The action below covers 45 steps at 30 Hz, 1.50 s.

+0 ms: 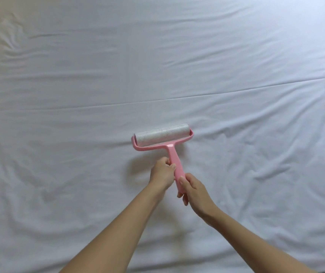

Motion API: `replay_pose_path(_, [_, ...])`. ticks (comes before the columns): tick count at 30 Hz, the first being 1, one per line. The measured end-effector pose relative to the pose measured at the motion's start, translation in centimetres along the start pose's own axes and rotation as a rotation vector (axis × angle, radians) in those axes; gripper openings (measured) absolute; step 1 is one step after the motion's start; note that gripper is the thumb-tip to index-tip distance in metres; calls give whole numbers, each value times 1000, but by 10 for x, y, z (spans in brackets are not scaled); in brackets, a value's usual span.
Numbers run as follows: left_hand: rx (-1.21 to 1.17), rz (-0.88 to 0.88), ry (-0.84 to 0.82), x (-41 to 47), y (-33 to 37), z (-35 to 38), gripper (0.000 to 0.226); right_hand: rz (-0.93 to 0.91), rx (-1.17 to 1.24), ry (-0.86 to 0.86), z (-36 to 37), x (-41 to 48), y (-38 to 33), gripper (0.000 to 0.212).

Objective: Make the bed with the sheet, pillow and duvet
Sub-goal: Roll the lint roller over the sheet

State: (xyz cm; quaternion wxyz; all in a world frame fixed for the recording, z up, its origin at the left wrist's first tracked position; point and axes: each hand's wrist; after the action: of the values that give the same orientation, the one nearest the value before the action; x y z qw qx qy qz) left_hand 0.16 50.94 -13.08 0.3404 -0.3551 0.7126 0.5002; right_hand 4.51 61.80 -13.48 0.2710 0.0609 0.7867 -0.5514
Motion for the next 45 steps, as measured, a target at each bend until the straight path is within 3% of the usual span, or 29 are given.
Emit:
replay_pose_path(4, [7,55,-90,-9,11,27,17,-14,-1,120,-21,-13,6,27])
replay_pose_path(8, [-16,-17,-138,-4,13,50,14,33,50,208,-33,-17,19,28])
replay_pose_path(13, [-14,-96,-157,15,10,55,7,137,79,229,-27,-5,34,27])
replay_pose_path(15, [15,-86,-156,26,16,51,17,175,132,240,-24,6,36,28])
replay_pose_path(17, [43,-78,-147,37,25,45,23,190,179,250,-24,22,34,27])
replay_pose_path(21, [70,-32,-112,66,54,33,8,177,201,258,-30,67,22,26])
replay_pose_path(25, [78,39,-19,105,84,20,8,136,181,259,-33,122,11,27])
replay_pose_path(28, [70,65,48,137,102,12,25,110,196,259,-35,164,3,29])
replay_pose_path(32, [43,81,85,158,120,6,29,83,247,214,-41,192,-5,23])
replay_pose_path(36, [93,66,55,148,104,13,25,113,238,157,-45,173,2,22])
replay_pose_path(40, [191,72,54,115,72,31,5,150,300,147,-44,132,20,24])
replay_pose_path(45, [283,81,39,71,31,49,3,182,264,90,-39,83,45,30])
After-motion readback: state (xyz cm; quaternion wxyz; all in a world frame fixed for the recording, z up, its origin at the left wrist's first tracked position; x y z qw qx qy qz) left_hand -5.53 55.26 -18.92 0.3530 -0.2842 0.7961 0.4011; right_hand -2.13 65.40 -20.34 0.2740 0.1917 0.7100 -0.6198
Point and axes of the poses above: each hand's wrist, its own x-axis towards the middle knuckle, its own z-axis out of the palm, y = z × x, and after that the axes turned 11 degrees about -z, right-handed
